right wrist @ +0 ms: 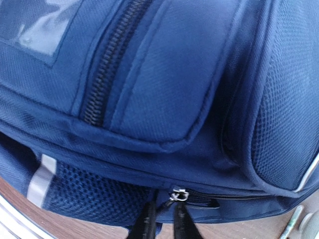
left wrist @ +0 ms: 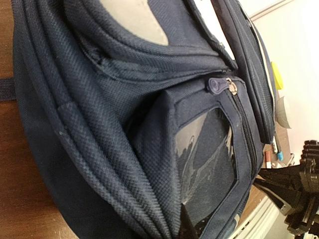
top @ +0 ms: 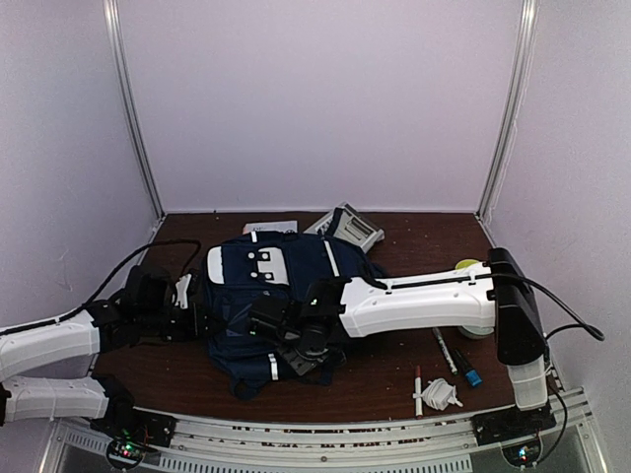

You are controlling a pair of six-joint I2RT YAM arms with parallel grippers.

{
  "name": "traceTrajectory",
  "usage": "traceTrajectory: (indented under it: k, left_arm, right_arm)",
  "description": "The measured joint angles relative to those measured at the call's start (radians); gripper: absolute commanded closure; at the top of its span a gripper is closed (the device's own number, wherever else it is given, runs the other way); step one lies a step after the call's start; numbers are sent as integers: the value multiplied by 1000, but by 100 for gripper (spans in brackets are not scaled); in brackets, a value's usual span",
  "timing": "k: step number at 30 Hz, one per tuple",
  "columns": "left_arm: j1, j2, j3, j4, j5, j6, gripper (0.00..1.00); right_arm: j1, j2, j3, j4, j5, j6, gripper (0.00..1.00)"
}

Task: Pack the student bag
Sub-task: Grab the second largest pocket of the student bag.

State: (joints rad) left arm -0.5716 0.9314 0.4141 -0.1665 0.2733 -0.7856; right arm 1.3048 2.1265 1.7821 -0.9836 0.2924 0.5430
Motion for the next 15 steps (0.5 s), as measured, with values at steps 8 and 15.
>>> traceTrajectory:
  k: [8, 15]
  left_arm:
    - [0, 13, 17, -20, -1, 13, 100]
    - [-3, 13, 20, -26, -5, 19, 100]
  right_arm:
    - [-1, -13, -58, 9, -11, 5, 93]
    - [-15, -15, -86, 24, -26, 7, 83]
